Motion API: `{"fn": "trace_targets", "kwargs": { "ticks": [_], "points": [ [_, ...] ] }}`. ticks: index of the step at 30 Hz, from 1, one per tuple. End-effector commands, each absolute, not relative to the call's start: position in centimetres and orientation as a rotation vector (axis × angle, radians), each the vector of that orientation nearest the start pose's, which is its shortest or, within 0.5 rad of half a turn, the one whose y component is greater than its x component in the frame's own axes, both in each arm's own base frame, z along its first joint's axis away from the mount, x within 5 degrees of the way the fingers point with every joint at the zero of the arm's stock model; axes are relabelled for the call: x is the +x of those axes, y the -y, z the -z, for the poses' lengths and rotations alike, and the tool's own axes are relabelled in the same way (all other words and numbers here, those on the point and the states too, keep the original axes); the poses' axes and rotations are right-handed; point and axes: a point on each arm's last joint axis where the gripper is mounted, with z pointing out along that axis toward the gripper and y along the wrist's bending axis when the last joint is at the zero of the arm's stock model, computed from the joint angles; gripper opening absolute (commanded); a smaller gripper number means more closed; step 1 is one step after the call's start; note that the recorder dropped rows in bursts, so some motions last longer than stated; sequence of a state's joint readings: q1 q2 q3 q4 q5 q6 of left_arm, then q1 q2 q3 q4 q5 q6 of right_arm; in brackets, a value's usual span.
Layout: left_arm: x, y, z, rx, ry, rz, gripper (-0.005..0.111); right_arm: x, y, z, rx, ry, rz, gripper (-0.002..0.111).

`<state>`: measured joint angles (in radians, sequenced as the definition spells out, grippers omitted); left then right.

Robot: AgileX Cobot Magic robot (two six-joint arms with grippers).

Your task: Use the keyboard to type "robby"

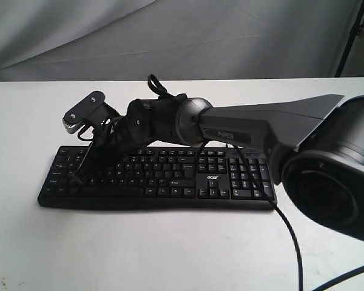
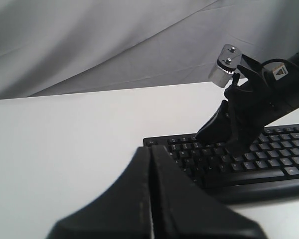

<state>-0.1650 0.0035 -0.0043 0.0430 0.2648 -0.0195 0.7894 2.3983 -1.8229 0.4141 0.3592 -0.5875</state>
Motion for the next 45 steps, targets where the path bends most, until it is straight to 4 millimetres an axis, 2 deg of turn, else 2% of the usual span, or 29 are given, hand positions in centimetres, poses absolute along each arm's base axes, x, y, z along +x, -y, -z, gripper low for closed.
{"fn": "trace_targets", "kwargs": {
  "ticks": [1, 14, 18, 19, 22, 24, 25, 27, 29, 39, 45],
  "points": [
    [5.5, 0.8, -19.0, 0.161, -1.734, 0.098, 0.000, 36.3, -38.3, -12.1, -1.235, -2.092, -0.425, 0.000],
    [5.5, 0.8, -19.0, 0.161, -1.734, 0.098, 0.000, 36.3, -38.3, -10.4, -1.242, -2.134, -0.419, 0.000],
    [5.5, 0.8, -19.0, 0.161, -1.734, 0.098, 0.000, 36.2, -38.1, -12.9, -1.239, -2.095, -0.410, 0.000],
    [5.5, 0.8, -19.0, 0.161, -1.734, 0.098, 0.000, 36.3, -37.7, -14.3, -1.222, -2.084, -0.412, 0.000],
    [5.5, 0.8, -19.0, 0.161, -1.734, 0.098, 0.000, 35.9, -36.8, -15.8, -1.192, -2.087, -0.415, 0.000],
    [5.5, 0.8, -19.0, 0.161, -1.734, 0.098, 0.000, 35.0, -35.0, -16.1, -1.140, -2.132, -0.410, 0.000],
    [5.5, 0.8, -19.0, 0.161, -1.734, 0.098, 0.000, 34.7, -33.3, -16.3, -1.088, -2.141, -0.399, 0.000],
    [5.5, 0.8, -19.0, 0.161, -1.734, 0.098, 0.000, 34.1, -31.1, -16.1, -1.020, -2.169, -0.383, 0.000],
    [5.5, 0.8, -19.0, 0.161, -1.734, 0.098, 0.000, 33.7, -29.7, -15.2, -0.990, -2.192, -0.361, 0.000],
    [5.5, 0.8, -19.0, 0.161, -1.734, 0.098, 0.000, 33.8, -29.7, -12.9, -1.020, -2.216, -0.334, 0.000],
    [5.5, 0.8, -19.0, 0.161, -1.734, 0.098, 0.000, 33.9, -29.7, -12.8, -1.020, -2.202, -0.327, 0.000]
  ]
}}
